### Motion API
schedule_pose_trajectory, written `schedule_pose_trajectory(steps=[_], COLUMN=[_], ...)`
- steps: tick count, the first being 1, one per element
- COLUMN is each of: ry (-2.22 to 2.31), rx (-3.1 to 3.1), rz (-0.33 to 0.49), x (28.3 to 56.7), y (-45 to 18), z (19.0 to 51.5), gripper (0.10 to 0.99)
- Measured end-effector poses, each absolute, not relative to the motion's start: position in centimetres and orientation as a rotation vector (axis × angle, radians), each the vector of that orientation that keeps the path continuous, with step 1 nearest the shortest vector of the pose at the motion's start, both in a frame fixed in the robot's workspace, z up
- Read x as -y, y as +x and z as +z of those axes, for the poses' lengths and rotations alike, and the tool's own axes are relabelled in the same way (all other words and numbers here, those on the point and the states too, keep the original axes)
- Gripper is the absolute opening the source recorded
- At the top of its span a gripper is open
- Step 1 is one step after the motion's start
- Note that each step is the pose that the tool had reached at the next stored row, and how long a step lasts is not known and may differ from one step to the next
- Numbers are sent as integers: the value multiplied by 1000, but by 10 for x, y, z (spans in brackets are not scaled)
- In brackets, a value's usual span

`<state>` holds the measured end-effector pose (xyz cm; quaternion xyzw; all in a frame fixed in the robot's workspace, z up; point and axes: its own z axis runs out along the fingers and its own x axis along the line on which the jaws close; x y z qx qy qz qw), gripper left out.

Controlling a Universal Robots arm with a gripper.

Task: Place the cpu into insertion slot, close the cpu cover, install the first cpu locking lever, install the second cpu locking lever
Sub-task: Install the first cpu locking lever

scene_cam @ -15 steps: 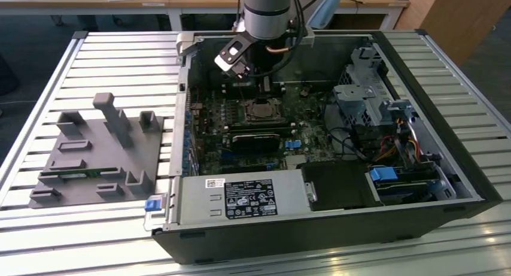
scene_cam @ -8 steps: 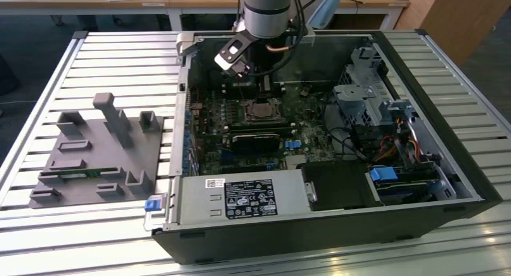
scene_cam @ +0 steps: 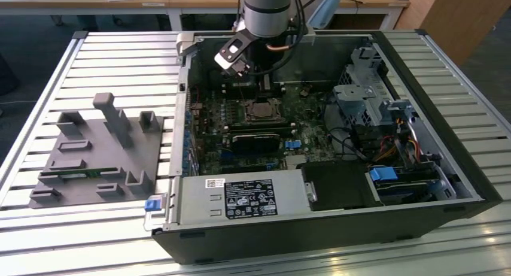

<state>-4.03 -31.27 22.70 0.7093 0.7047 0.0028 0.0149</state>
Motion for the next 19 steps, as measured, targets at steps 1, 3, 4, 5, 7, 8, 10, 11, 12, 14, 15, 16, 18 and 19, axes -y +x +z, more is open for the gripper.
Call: schedule_pose_trajectory(steps=[1,3,4,5,7,8,10,11,12,14,15,16,18,19], ry=[2207,2207,2207,2207,2207,2207,2207,2207,2207,2207,2207,2207,2207,2207], rx=[-2193,-2193,-2193,-2193,-2193,-2193,-2193,-2193,-2193,-2193,-2193,-2193,-2193,-2193], rz=[9,9,9,9,9,9,9,9,9,9,9,9,9,9], x=[313,313,313,313,313,313,313,313,313,313,313,313,313,313], y=[-40,-40,-40,-40,-40,-40,-40,-40,-40,-40,-40,-40,-40,-40], z=[227,228,228,228,229,229,229,229,230,230,230,231,231,232], gripper=[106,106,106,106,106,106,106,106,106,106,106,106,106,106])
